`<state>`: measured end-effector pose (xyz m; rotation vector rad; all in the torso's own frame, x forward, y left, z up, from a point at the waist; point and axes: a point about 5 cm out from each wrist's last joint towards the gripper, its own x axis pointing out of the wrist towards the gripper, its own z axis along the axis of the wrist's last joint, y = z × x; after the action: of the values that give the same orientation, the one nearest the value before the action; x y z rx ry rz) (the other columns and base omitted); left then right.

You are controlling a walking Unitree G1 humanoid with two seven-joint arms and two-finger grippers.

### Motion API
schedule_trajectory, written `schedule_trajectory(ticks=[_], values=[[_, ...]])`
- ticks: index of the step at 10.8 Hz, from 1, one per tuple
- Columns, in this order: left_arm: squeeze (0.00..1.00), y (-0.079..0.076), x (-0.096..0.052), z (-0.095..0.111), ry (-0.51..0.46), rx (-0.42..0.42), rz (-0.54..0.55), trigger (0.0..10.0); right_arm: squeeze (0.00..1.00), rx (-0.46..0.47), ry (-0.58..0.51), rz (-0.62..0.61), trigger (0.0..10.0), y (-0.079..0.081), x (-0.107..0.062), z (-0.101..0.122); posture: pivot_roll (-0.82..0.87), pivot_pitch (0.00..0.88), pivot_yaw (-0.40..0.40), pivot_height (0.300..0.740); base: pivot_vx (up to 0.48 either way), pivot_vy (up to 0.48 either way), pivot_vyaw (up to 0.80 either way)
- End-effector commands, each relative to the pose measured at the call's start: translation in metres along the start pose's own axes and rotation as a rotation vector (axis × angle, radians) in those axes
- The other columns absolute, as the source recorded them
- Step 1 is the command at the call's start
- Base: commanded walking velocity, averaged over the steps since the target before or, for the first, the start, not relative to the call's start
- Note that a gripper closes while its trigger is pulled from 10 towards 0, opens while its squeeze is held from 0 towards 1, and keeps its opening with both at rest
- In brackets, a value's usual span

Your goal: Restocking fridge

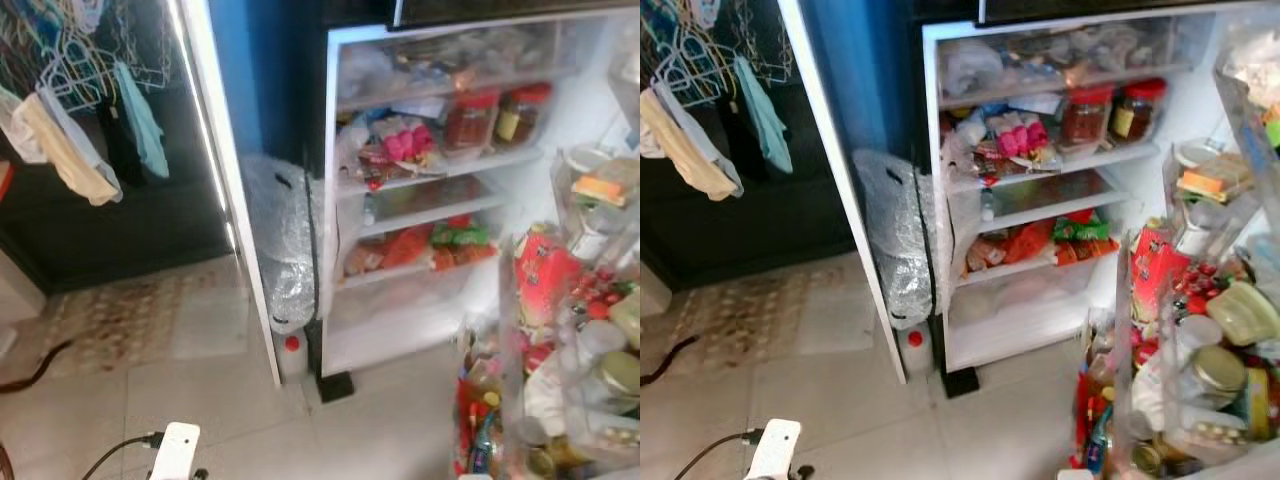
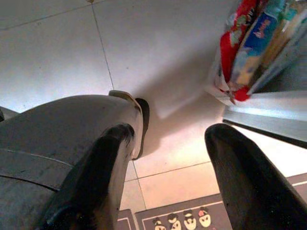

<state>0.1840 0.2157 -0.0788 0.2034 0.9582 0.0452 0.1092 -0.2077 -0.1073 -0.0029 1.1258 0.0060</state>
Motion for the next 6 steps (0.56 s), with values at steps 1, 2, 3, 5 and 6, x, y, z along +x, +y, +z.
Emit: schedule_trajectory(ticks=[1,2,3,5,6], values=[[0.00,0.0014,-0.0005,-0.0024,0.005,0.019,-0.004,10.0,0.00,0.010,0.029,-0.005,10.0,0.0036,-0.0004,-0.0072,-0.17,0.000,0.021,0.740,0.000,0.000,0.00],[0.00,0.0010,-0.0005,-0.0024,0.004,0.023,-0.008,10.0,0.00,0.056,0.033,-0.032,10.0,0.0027,-0.0007,-0.0094,-0.17,0.000,0.025,0.740,0.000,0.000,0.00],[0.00,0.0007,-0.0004,-0.0021,0.003,0.026,-0.012,10.0,0.00,0.080,0.037,-0.039,10.0,0.0027,-0.0008,-0.0104,-0.17,0.000,0.025,0.740,0.000,0.000,0.00],[0.00,0.0010,-0.0004,-0.0022,0.006,0.032,-0.016,10.0,0.00,0.070,0.046,-0.031,10.0,0.0038,-0.0006,-0.0108,-0.17,0.000,0.027,0.740,0.000,0.000,-0.21],[0.00,0.0008,-0.0004,-0.0026,0.009,0.036,-0.018,10.0,0.00,0.058,0.050,-0.029,10.0,0.0039,-0.0005,-0.0107,-0.17,0.000,0.028,0.740,0.000,0.000,0.00]])
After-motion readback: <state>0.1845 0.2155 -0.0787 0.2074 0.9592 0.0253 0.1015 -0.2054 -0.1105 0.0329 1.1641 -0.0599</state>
